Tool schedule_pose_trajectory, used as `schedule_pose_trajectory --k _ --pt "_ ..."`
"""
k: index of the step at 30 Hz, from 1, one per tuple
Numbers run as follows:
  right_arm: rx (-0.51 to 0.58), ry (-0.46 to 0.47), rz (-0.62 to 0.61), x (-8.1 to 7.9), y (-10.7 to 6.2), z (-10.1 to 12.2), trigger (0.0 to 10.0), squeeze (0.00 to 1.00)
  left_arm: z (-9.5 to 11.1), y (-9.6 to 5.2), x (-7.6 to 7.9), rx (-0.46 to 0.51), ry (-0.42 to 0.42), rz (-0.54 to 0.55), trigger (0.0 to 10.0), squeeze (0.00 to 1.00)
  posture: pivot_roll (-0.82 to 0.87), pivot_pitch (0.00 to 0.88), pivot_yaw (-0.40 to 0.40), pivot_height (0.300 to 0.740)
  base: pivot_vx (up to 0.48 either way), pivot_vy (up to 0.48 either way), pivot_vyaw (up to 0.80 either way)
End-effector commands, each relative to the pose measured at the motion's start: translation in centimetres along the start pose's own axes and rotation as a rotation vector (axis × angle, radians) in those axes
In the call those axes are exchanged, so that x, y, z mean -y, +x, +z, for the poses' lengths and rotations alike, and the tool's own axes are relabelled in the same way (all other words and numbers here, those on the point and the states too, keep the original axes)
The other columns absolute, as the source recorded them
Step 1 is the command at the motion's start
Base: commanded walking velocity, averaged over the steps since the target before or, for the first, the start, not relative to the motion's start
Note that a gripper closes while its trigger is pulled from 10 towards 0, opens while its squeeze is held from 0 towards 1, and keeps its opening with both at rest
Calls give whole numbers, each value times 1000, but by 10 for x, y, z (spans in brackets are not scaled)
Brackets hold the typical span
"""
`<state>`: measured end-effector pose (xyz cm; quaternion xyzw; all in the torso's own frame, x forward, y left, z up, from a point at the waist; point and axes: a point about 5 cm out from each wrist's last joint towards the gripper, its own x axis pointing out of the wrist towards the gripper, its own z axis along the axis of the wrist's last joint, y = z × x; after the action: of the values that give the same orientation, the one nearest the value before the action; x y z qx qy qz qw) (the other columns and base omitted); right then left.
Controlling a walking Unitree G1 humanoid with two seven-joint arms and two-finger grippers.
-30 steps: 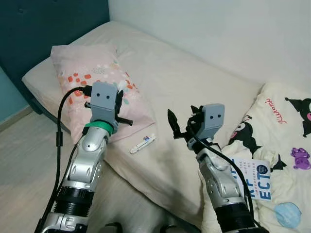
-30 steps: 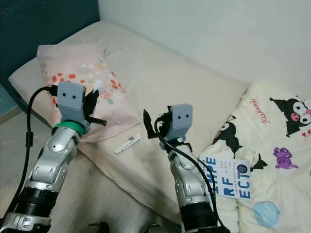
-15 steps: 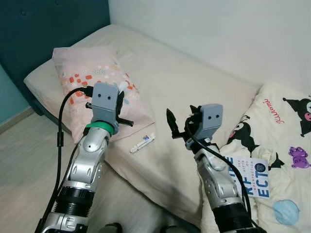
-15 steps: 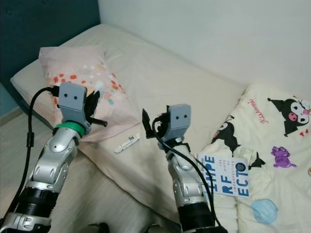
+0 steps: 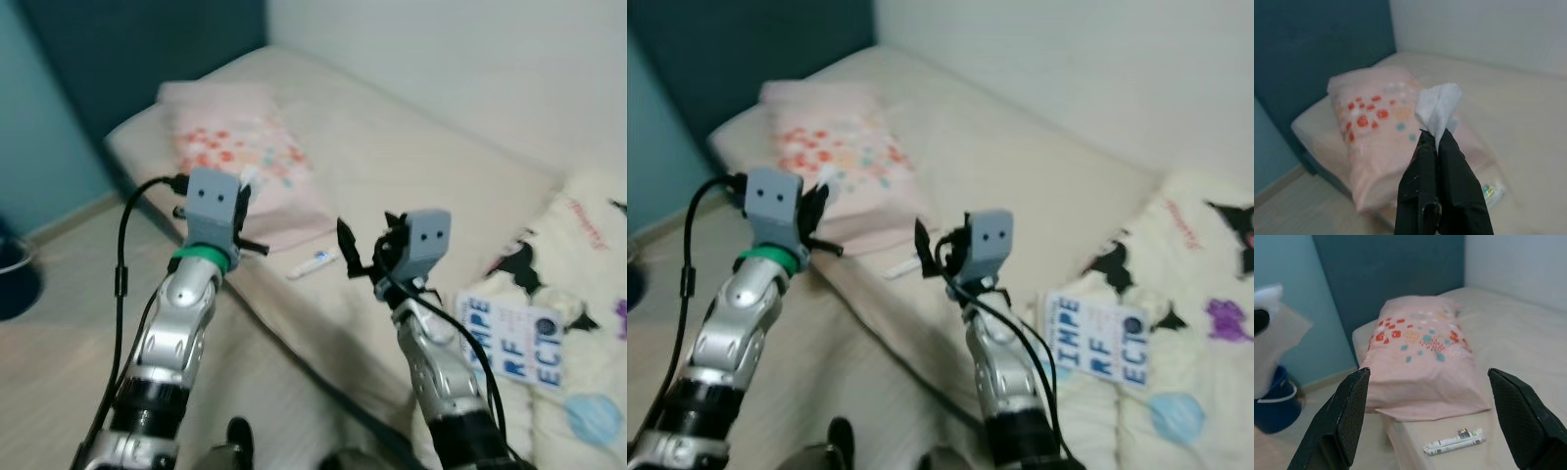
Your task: Clean up the room
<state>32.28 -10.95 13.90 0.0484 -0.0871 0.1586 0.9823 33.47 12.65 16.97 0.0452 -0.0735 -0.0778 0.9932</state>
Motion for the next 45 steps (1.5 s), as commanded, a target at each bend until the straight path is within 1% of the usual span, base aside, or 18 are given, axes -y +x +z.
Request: schedule_pose_trajectory --k 1,9,11,14,15,18,21,22,23,25,45 --pt "-11 1 -17 4 -3 -4 10000 0 1 0 4 0 13 -17 10000 0 -10 48 28 740 -465 0 0" --pt "-6 3 -14 3 -3 -3 10000 0 1 1 3 1 13 -16 10000 0 -10 50 27 740 -394 0 0" --pt "-4 3 -10 2 -3 -3 10000 0 2 1 3 6 3 -17 10000 0 -10 50 27 740 0 0 0" --pt "-6 -17 -1 1 -3 -3 10000 0 2 1 3 4 20 -19 10000 0 -8 50 25 740 0 0 0" --pt "-12 -45 -1 2 -2 -3 10000 0 2 1 3 3 26 -18 10000 0 -8 50 25 740 0 0 800" --pt "-16 -57 -2 2 -2 -3 10000 0 2 1 3 3 28 -19 10000 0 -10 49 24 740 0 0 800" --pt "-13 -54 -6 3 -1 -3 10000 0 3 1 4 7 24 -24 10000 0 -9 49 24 740 0 0 783" --pt "-9 -35 -13 3 -1 -3 10000 0 3 1 5 17 24 -30 10000 0 -9 46 23 740 0 0 0" --pt "-9 -35 -13 3 -1 -3 10000 0 3 1 5 17 24 -30 10000 0 -9 46 23 740 0 0 0" --pt "-3 -19 -17 4 -1 -2 10000 0 4 0 5 26 25 -36 10000 0 -9 46 23 740 281 0 0" --pt "0 -24 -12 3 -2 -3 10000 0 5 0 6 36 32 -45 10000 0 -10 43 25 740 458 0 0"
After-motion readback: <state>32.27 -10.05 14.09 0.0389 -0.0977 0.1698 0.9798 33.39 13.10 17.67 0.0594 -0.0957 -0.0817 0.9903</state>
